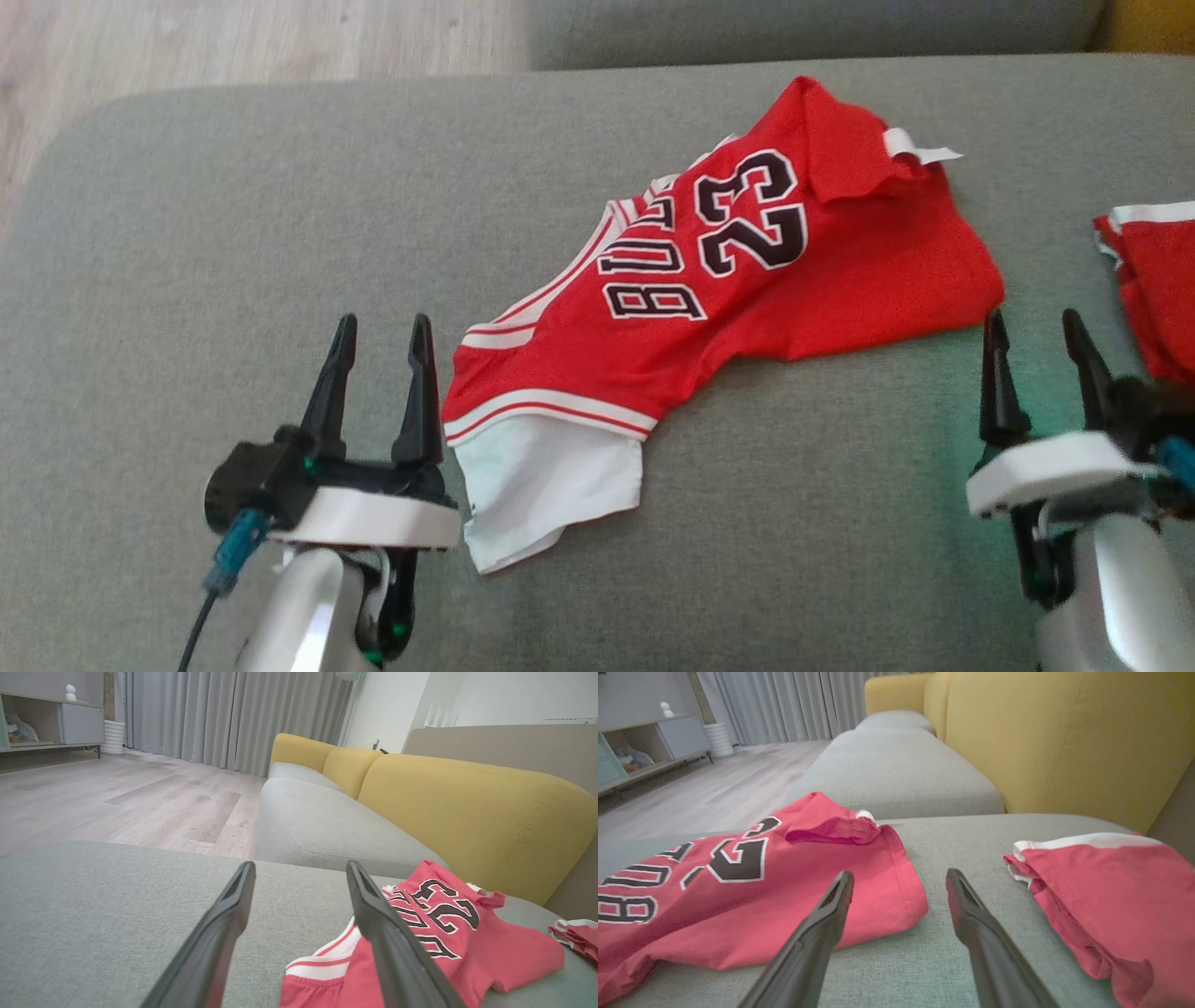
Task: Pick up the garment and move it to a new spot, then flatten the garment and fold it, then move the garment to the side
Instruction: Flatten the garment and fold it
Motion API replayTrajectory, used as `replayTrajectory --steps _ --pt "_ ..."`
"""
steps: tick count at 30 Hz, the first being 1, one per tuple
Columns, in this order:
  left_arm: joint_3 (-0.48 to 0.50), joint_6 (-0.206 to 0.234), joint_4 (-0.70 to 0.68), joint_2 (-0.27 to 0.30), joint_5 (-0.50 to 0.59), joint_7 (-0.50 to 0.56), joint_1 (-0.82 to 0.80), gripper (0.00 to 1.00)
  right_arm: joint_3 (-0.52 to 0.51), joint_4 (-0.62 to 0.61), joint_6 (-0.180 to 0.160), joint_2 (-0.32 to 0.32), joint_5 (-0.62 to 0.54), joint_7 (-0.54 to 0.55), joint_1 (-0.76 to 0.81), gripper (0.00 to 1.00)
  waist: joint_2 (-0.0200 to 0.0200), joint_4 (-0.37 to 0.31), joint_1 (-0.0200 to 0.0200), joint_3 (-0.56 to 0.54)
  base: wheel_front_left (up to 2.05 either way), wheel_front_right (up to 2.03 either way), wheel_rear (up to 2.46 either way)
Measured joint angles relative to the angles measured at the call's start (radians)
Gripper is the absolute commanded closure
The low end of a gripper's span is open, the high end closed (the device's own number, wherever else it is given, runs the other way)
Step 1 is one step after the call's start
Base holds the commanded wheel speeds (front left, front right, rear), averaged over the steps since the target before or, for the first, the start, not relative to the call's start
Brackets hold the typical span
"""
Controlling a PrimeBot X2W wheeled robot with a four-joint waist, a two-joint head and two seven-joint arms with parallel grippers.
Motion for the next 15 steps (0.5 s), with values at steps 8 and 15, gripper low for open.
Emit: replayTrajectory --steps 8,15 --pt "-0.008 -0.002 0.004 0.000 0.000 0.000 -0.055 0.00 -0.081 0.155 0.000 0.000 -0.041 0.095 -0.131 0.00 0.0000 0.046 0.0001 0.054 0.00 0.00 0.00" --pt "-0.011 -0.002 0.009 0.000 0.000 0.000 -0.058 0.00 -0.181 0.309 0.000 0.000 -0.130 0.109 -0.217 0.00 0.0000 0.079 0.0001 0.082 0.00 0.00 0.00"
